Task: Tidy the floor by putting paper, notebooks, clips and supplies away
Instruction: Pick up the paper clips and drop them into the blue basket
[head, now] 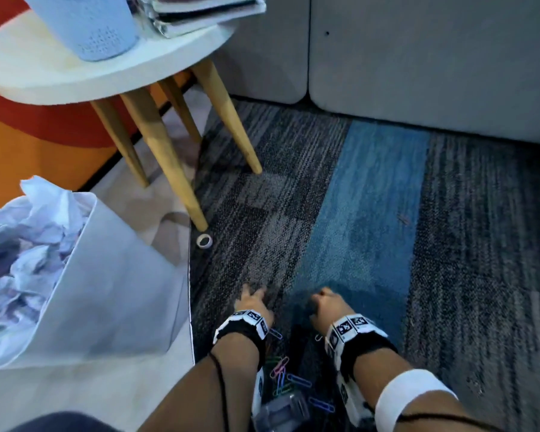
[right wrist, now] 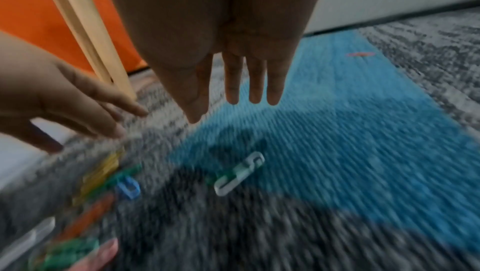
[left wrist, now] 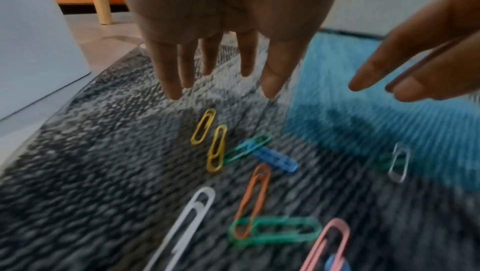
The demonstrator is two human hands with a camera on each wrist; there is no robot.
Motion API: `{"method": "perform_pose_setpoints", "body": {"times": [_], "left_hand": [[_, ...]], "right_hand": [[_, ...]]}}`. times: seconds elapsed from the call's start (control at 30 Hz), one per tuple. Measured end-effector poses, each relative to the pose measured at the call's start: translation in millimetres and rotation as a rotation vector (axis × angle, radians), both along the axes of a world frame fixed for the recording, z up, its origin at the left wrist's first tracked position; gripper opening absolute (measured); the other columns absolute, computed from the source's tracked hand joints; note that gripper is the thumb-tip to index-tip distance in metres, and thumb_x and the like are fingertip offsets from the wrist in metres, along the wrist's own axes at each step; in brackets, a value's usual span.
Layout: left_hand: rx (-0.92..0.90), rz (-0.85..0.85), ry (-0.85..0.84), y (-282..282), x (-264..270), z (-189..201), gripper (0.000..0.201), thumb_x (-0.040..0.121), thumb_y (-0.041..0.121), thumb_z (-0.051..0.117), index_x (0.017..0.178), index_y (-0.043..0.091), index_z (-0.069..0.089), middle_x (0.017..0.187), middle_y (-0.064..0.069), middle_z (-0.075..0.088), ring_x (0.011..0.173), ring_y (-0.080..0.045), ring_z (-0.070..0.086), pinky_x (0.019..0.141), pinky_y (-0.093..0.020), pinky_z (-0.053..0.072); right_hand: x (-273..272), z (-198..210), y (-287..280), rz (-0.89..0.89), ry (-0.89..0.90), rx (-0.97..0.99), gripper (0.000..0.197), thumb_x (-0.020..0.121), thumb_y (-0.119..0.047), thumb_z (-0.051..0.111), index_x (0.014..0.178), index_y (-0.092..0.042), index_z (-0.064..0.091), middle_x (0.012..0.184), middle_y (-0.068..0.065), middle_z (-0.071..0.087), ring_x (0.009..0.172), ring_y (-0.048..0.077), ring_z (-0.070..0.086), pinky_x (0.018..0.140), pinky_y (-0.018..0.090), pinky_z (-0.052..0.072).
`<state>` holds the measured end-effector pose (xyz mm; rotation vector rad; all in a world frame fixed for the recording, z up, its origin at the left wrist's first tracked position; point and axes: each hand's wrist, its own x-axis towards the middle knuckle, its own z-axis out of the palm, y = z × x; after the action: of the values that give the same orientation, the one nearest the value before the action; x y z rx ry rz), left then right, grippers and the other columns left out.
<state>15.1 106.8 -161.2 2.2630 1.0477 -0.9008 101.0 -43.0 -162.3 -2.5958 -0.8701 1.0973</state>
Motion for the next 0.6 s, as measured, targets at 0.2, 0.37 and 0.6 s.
{"method": "perform_pose_setpoints", "body": {"times": [0.2,0.37,0.6], "left_hand": [[-0.06,-0.088,0.113,-1.6,-26.5,-23.0,0.068,0.101,0.032,0.038,0.151,0.029,-0.007,0.158,-0.006,-0.021,0.147,-0.033,-0.009,0.116,-0.044,0.025],[-0.02,-0.139,0.128,-18.2,-32.6,-28.8,0.083,0.094,0.056,0.041,0.151,0.026,-0.01,0.157,-0.007,-0.022,0.146,-0.034,-0.011,0.114,-0.043,0.03],[0.07,-0.263,0.108,-32.8,-46.2,-26.3,0.085,0.09,0.047,0.055,0.152,0.027,0.0,0.158,-0.009,-0.003,0.143,-0.036,0.009,0.111,-0.044,0.032]], "right_hand": [[-26.5,-38.5,-21.4,0.089,0.068,-0.178,0.062,0.096,-0.015,0.044,0.15,-0.026,0.017,0.159,0.004,-0.013,0.146,0.032,-0.003,0.116,0.041,0.025],[-38.6,-36.8,-22.6,0.099,0.015,-0.186,0.071,0.093,-0.039,0.05,0.15,-0.024,0.01,0.158,0.001,-0.009,0.146,0.032,-0.002,0.115,0.042,0.029],[-45.0,-26.1,-17.3,0.13,-0.018,-0.178,0.067,0.091,-0.043,0.053,0.148,-0.027,0.021,0.153,0.006,0.008,0.142,0.033,0.01,0.11,0.042,0.035]]}}
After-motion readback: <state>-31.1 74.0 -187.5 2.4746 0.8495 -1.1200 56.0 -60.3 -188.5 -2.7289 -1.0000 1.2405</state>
